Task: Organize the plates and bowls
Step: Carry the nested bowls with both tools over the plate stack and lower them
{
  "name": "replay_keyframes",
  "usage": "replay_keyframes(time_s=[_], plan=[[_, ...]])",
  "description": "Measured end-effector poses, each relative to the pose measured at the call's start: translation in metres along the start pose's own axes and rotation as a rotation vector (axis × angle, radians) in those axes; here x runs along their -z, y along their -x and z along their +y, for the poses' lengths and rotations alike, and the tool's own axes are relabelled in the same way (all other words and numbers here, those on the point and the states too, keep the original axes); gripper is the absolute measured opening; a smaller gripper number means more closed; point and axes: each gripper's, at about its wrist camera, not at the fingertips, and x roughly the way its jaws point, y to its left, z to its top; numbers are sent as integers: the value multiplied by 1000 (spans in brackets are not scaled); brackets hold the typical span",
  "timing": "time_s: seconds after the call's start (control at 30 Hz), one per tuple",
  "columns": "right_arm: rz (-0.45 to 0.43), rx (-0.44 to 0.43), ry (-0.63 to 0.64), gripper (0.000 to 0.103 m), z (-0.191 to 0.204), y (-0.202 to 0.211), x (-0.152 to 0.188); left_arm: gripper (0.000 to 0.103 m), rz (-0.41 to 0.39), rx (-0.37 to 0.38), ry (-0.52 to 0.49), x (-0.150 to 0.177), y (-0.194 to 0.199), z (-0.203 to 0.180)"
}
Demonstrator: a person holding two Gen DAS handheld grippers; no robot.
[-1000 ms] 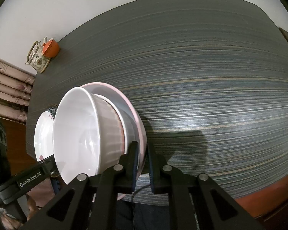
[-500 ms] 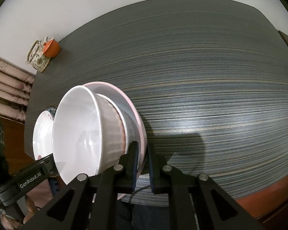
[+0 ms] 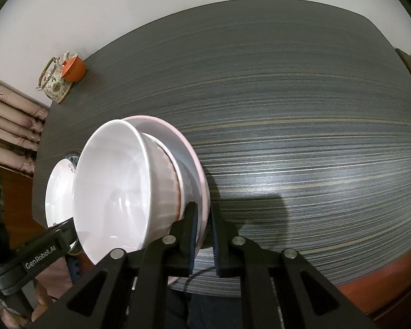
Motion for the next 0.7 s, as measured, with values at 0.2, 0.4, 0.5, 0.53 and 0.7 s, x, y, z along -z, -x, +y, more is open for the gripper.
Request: replay_keyframes(time_s=[0.2,0.4,0.5,0.53,0.7], plan=[[-15,-2,5,10,4,4,-5,7,-16,6,-1,-3,7,1],[-27,-5,19,10,14,9,-10,7,-34,6,4,-3,16,7],[-29,-11,27,10,18,11,-12,7,-43,4,10,-3,21,11],[-29,-12,32,10,20,12,-13,7,-47,4,13,-3,24,14],[-35,-18,60,10,33,16,-16,7,-64,0,30,-2,34,28]])
